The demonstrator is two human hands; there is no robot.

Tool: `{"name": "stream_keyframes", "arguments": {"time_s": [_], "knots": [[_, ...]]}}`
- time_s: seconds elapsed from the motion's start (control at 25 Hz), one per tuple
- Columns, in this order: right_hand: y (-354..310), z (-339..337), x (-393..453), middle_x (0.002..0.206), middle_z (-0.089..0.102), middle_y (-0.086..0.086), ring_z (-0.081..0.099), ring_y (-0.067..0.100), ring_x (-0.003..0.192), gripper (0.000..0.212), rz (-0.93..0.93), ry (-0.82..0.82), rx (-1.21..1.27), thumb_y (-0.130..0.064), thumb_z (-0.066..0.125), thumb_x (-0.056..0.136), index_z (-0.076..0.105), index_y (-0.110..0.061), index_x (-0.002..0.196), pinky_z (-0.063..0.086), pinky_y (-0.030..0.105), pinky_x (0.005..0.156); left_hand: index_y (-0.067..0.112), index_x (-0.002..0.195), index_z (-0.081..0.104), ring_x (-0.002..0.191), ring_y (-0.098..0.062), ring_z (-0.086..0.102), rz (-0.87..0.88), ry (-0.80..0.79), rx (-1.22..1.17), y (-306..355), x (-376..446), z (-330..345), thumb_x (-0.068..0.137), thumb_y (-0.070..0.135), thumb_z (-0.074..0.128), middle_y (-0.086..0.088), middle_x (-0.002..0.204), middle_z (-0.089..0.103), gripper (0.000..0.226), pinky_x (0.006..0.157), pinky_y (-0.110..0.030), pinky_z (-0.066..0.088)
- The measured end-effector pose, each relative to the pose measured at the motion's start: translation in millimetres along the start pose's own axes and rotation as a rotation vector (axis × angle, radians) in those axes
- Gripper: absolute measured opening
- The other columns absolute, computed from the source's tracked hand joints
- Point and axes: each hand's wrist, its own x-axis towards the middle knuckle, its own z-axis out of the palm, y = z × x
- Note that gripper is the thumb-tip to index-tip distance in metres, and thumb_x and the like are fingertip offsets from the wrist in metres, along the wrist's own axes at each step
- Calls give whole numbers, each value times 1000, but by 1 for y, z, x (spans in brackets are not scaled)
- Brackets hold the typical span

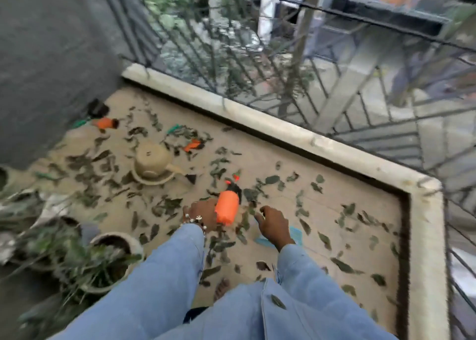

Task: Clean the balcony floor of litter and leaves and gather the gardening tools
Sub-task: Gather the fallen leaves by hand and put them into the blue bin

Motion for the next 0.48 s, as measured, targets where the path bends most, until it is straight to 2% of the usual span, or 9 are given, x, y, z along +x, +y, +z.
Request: {"name": "stream_keyframes", "arguments": {"time_s": [0.2,0.36,0.48], "knots": [[-98,18,31,125,58,13,53,31,116,42,-262,-102,-163,-41,44,98,53,-13,127,42,36,85,16,131,50,116,-32,56,-251,47,-151,-85,-25,-4,96,25,44,-11,127,58,36,95,-40,46],[-152,29,62,114,64,14,56,33,108,39,-436,-139,-290,-43,43,97,59,-12,114,46,38,81,17,131,51,120,-32,54,-392,59,-271,-131,-25,-10,97,26,43,-11,130,57,36,94,-39,43],[-192,34,94,116,62,13,54,34,112,38,-490,-209,-307,-43,44,97,58,-14,117,45,42,88,18,133,50,122,-32,52,-506,76,-317,-160,-6,-29,97,24,42,-9,132,56,37,97,-42,39]]}}
